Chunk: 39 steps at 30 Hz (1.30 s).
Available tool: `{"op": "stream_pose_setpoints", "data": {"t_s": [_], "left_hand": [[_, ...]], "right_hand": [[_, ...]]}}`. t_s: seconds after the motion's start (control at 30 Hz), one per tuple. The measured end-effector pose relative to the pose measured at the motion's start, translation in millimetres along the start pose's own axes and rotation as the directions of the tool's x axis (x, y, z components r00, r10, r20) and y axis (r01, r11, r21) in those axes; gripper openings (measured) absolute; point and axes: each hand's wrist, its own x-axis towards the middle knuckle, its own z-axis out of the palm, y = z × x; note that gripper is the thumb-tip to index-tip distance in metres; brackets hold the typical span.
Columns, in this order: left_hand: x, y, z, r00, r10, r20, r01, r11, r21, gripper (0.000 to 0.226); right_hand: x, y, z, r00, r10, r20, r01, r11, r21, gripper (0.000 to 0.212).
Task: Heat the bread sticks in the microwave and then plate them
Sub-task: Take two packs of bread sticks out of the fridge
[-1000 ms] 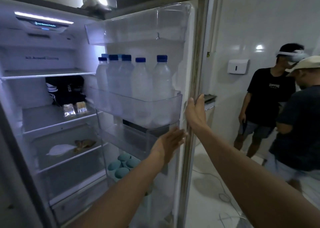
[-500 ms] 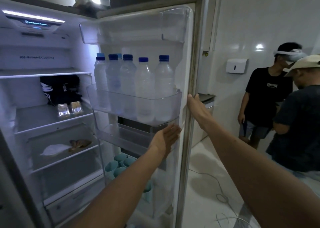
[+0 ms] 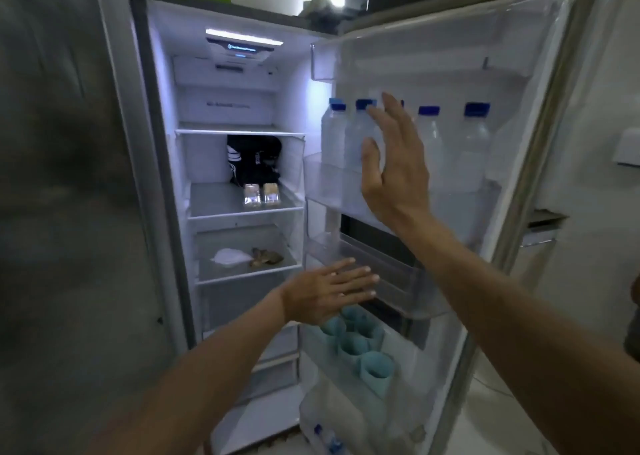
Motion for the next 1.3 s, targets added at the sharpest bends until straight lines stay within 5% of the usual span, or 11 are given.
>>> {"op": "stream_pose_setpoints", "data": {"t_s": [0.1, 0.3, 0.53, 0.87, 1.0, 1.3], "left_hand": [[-47, -30, 18, 0.975, -0.191, 0.111, 0.186, 0.981, 0.048, 0.067], [-132, -100, 74, 0.838, -0.496, 0.228, 0.516, 0.856, -0.032, 0.064], [-163, -186, 140, 0.522, -0.755, 0.396, 0.846, 0.517, -0.130, 0.070], [-152, -270, 263, 0.252, -0.818, 0.518, 0.959, 0.142, -0.244, 0.069], [-136, -306, 321, 0.171, -0.815, 0.554, 0.958, 0.006, -0.287, 0.072], [-84, -392, 430, 0.128, -0.811, 0.571, 0.943, -0.078, -0.323, 0.072]], "right_hand": [[-7, -12, 62, 0.991, -0.051, 0.126, 0.047, 0.998, 0.034, 0.043], [-26, 7, 188, 0.949, 0.118, 0.292, -0.138, 0.989, 0.050, 0.045], [-36, 49, 312, 0.851, 0.367, 0.374, -0.401, 0.916, 0.013, 0.040], [-33, 147, 443, 0.543, 0.760, 0.357, -0.753, 0.629, -0.195, 0.049], [-20, 193, 498, 0.510, 0.776, 0.370, -0.759, 0.609, -0.231, 0.056], [26, 283, 613, 0.441, 0.784, 0.437, -0.736, 0.595, -0.323, 0.070]]}}
